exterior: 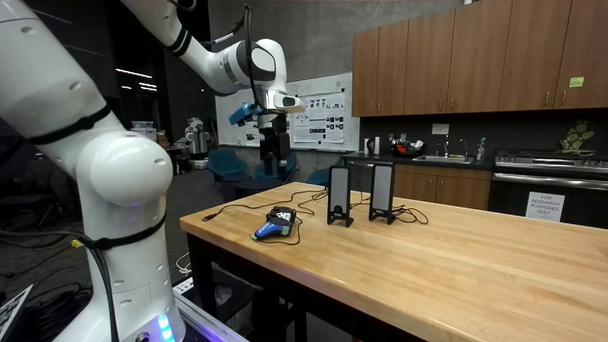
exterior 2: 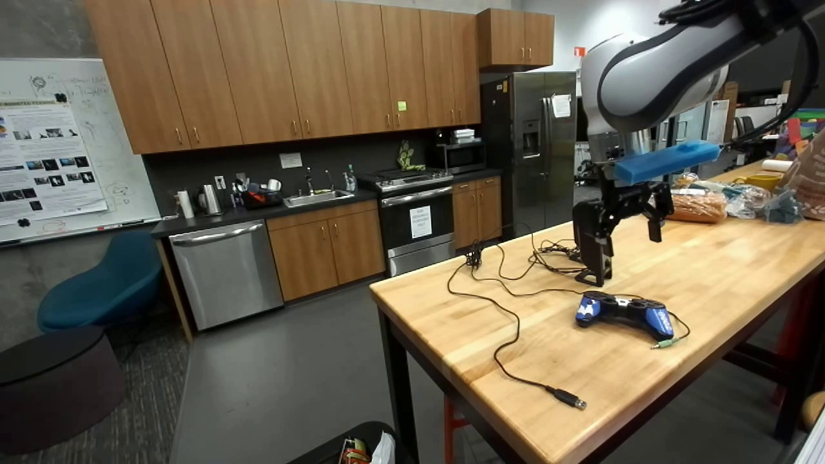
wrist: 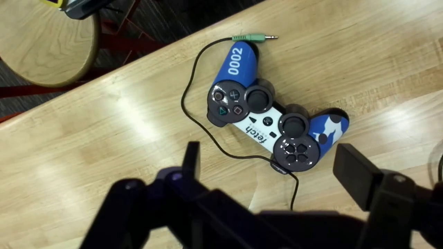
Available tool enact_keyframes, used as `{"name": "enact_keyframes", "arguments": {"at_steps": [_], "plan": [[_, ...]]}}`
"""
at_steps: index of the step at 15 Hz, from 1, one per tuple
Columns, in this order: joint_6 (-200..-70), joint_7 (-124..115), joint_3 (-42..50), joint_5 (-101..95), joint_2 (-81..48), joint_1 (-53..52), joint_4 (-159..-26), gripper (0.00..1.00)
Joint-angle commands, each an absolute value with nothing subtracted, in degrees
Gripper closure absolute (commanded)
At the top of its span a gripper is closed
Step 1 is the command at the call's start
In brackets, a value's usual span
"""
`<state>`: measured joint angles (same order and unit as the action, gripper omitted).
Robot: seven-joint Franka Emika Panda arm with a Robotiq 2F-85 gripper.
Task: Press a button on the game controller
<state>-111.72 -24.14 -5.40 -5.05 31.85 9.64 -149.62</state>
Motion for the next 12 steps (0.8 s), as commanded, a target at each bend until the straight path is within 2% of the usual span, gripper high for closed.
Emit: {"name": "enact_keyframes", "arguments": {"at_steps": [1,2,9,10,12], "plan": [[-113.05,-26.03,-3.77,-5.19,29.25,10.19,-149.13,0.30],[-113.61,-26.05,-3.20,-4.73,28.73,10.20,-149.55,0.36],[-119.06,-30.18,-1.39,-4.66,25.50,11.39,-151.55,0.93],[-119.63,-30.99,-1.21,-4.75,25.18,11.74,-151.70,0.99],[-120.61,-32.64,-0.88,-4.86,24.67,12.59,-152.08,1.00]]}}
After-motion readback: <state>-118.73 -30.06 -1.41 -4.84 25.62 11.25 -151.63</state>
